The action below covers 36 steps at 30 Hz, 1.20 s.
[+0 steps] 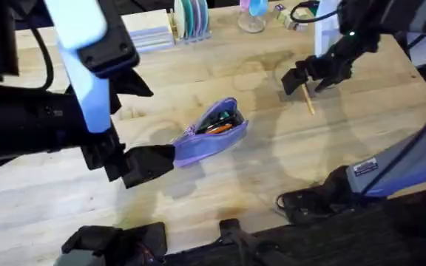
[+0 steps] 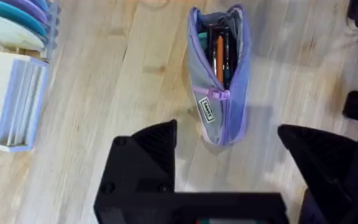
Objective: Unzip the bag, pick up the pens from the table one at a time and place them inside, then zip the bag closed.
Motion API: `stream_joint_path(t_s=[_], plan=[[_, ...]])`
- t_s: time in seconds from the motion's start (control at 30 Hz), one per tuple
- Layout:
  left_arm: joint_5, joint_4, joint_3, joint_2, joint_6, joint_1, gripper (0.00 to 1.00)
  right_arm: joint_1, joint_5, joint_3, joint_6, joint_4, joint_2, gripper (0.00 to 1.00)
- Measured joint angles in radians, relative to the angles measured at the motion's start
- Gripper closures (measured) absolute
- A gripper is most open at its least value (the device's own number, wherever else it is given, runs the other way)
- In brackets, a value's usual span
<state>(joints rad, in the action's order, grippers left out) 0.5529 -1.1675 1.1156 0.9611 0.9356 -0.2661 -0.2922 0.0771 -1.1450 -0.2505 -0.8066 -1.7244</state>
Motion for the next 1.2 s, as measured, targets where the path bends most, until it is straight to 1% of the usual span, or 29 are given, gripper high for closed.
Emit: stream_joint_path(t_s=[0.1, 0.3, 0.37, 0.4, 0.43, 0.47, 0.6, 0.67, 0.7, 0.97, 1.1, 1.2], plan=[[0.000, 0.000, 0.000, 0.000, 0.000, 0.000, 0.009, 0.007, -0.023, 0.000, 0.038, 0.026, -0.019, 0.004], [0.000, 0.000, 0.000, 0.000, 0.000, 0.000, 0.008, 0.014, -0.084, 0.024, 0.117, 0.076, -0.013, 0.004], [0.000, 0.000, 0.000, 0.000, 0.000, 0.000, 0.008, 0.019, -0.096, 0.043, 0.125, 0.090, -0.003, 0.038], [0.000, 0.000, 0.000, 0.000, 0.000, 0.000, 0.008, 0.020, -0.100, 0.050, 0.127, 0.096, 0.002, 0.075], [0.000, 0.000, 0.000, 0.000, 0.000, 0.000, 0.008, 0.020, -0.104, 0.056, 0.130, 0.100, 0.007, 0.148], [0.000, 0.000, 0.000, 0.000, 0.000, 0.000, 0.009, 0.019, -0.108, 0.061, 0.135, 0.101, 0.011, 0.241], [0.000, 0.000, 0.000, 0.000, 0.000, 0.000, 0.008, 0.019, -0.118, 0.077, 0.146, 0.104, 0.024, 0.723], [0.000, 0.000, 0.000, 0.000, 0.000, 0.000, 0.008, 0.018, -0.127, 0.077, 0.149, 0.104, 0.024, 0.909], [0.000, 0.000, 0.000, 0.000, 0.000, 0.000, 0.008, 0.017, -0.129, 0.077, 0.151, 0.104, 0.026, 0.947], [0.000, 0.000, 0.000, 0.000, 0.000, 0.000, 0.008, 0.033, -0.139, 0.078, 0.154, 0.102, 0.032, 0.962], [0.000, 0.000, 0.000, 0.000, 0.000, 0.000, 0.008, 0.072, -0.147, 0.078, 0.149, 0.082, 0.044, 0.968], [0.000, 0.000, 0.000, 0.000, 0.000, 0.000, 0.008, 0.123, -0.148, 0.070, 0.126, 0.081, 0.077, 0.969]])
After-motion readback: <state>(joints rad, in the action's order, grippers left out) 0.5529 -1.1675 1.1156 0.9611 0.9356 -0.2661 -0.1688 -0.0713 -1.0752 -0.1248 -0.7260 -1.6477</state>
